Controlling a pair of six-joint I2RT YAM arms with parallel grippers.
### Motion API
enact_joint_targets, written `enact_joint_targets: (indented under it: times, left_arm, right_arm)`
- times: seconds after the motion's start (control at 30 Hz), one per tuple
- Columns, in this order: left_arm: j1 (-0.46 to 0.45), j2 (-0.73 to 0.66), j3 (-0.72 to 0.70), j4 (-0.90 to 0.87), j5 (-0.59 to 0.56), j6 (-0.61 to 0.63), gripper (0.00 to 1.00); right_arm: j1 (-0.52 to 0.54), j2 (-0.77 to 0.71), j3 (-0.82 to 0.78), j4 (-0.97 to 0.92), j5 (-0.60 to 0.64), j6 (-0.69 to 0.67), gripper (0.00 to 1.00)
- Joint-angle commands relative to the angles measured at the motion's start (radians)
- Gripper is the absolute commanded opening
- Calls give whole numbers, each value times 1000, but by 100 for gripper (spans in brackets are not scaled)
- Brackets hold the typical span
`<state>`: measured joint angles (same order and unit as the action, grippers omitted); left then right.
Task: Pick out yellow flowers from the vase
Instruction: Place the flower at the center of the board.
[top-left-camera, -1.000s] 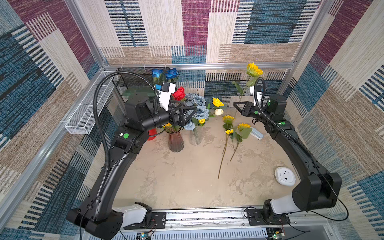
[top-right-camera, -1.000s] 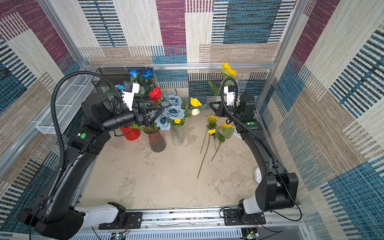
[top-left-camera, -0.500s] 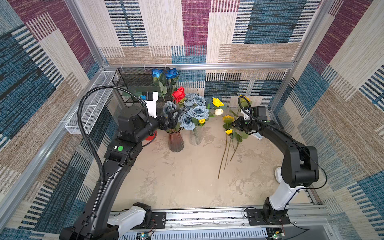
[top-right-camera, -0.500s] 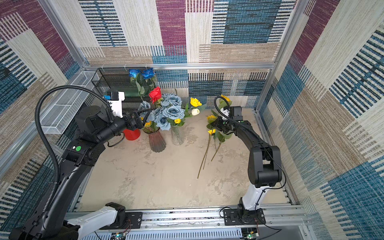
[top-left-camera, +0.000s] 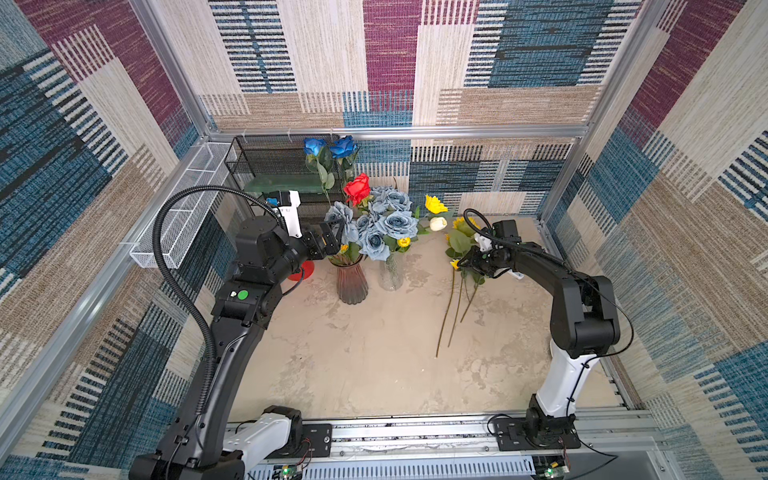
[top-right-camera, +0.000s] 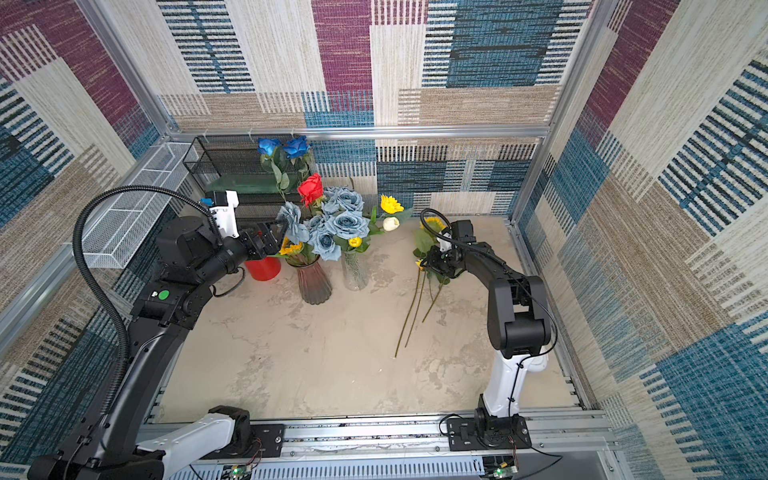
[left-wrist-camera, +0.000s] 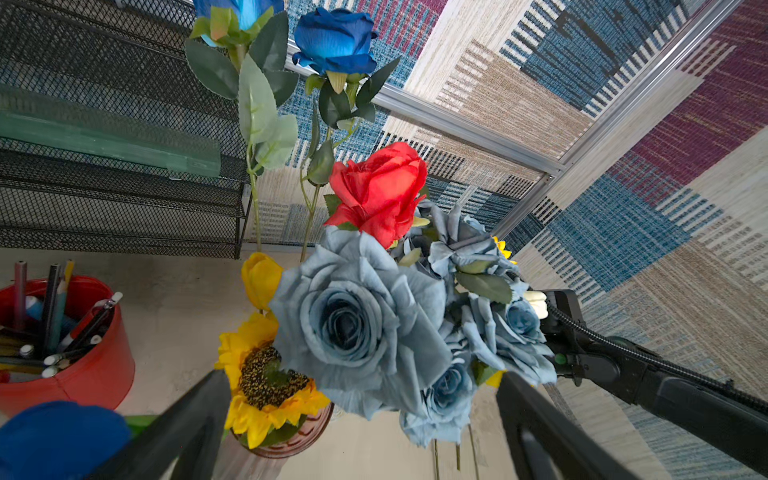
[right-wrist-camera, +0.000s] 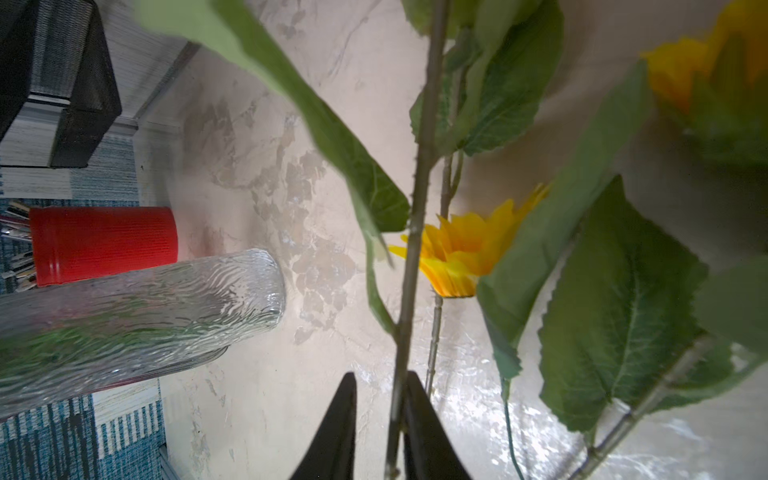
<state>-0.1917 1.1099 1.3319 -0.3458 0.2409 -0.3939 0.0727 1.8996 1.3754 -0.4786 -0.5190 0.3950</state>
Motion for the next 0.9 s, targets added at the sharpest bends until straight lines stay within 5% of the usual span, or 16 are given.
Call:
enact_joint_targets:
  times: [0.0,0.57,0.87]
  left_arm:
    - [5,-4,4,29,2,-32,99]
    - [7,-50,-73,-8,-95,-42,99]
    - [-16,-116,-216,19,-128,-59,97]
  right_arm:
    - [-1,1,15,-19,46,-23,37]
    - [-11,-196,-50,112,4,55,85]
    - [-30,-412,-178,374,9,135,88]
